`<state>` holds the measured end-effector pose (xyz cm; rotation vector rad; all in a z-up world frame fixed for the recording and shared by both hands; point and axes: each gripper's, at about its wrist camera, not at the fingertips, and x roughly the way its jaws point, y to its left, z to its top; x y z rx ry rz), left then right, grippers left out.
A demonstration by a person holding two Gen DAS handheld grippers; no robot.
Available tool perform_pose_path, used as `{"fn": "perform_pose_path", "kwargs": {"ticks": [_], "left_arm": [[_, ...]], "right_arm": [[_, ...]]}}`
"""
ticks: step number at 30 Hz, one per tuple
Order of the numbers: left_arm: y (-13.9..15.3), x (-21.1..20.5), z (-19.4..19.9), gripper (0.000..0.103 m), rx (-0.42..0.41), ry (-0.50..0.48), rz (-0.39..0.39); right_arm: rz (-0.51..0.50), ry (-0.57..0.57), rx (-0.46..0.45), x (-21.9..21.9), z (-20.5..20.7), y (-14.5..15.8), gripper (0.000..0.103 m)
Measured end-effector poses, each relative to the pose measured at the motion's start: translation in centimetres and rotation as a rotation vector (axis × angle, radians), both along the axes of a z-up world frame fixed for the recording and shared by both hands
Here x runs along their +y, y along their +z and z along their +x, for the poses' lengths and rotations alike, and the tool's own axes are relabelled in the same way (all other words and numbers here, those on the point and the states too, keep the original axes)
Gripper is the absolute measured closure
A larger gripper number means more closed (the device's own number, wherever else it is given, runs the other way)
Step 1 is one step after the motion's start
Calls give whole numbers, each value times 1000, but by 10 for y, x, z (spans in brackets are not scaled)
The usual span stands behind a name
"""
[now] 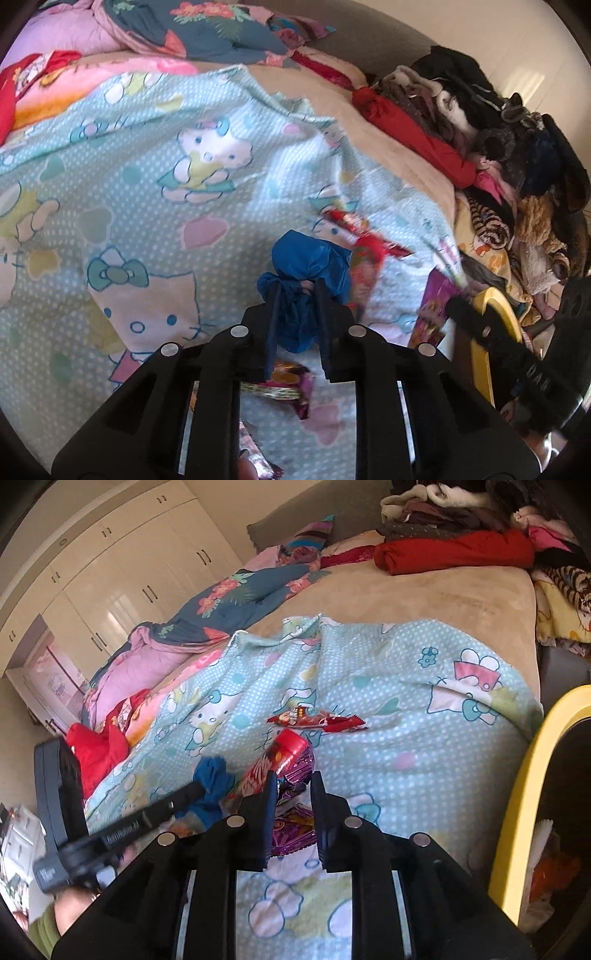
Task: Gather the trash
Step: 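Grasp the blue cloth scrunchie with the left tool while the right tool grasps the purple wrapper, then lift both held items and carry them over the yellow-rimmed bin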
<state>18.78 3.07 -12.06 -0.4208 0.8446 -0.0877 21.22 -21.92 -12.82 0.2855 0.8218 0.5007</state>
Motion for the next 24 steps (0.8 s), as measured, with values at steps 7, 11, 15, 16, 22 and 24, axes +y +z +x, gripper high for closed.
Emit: {"fn": "perform_pose_path", "kwargs": {"ticks": [7, 11, 15, 16, 22, 24], "left_arm": [[26, -7, -5, 91, -62, -14, 1], [37, -12, -8, 91, -87, -25, 4], [46, -18, -11, 91, -106, -38, 3], [48, -21, -12, 91, -111, -43, 5], [60, -36, -17, 91, -139, -78, 13], [63, -40, -18, 91, -146, -88, 16]], "right_arm": [[-2, 21, -3, -1, -13, 6, 85], [10, 18, -14, -6, -19, 12, 85], [20, 8, -35, -13, -23, 23, 85], [22, 5, -40, -15, -24, 25, 85], [37, -17, -65, -30, -30, 37, 85], [42, -26, -74, -35, -32, 40, 85]]}}
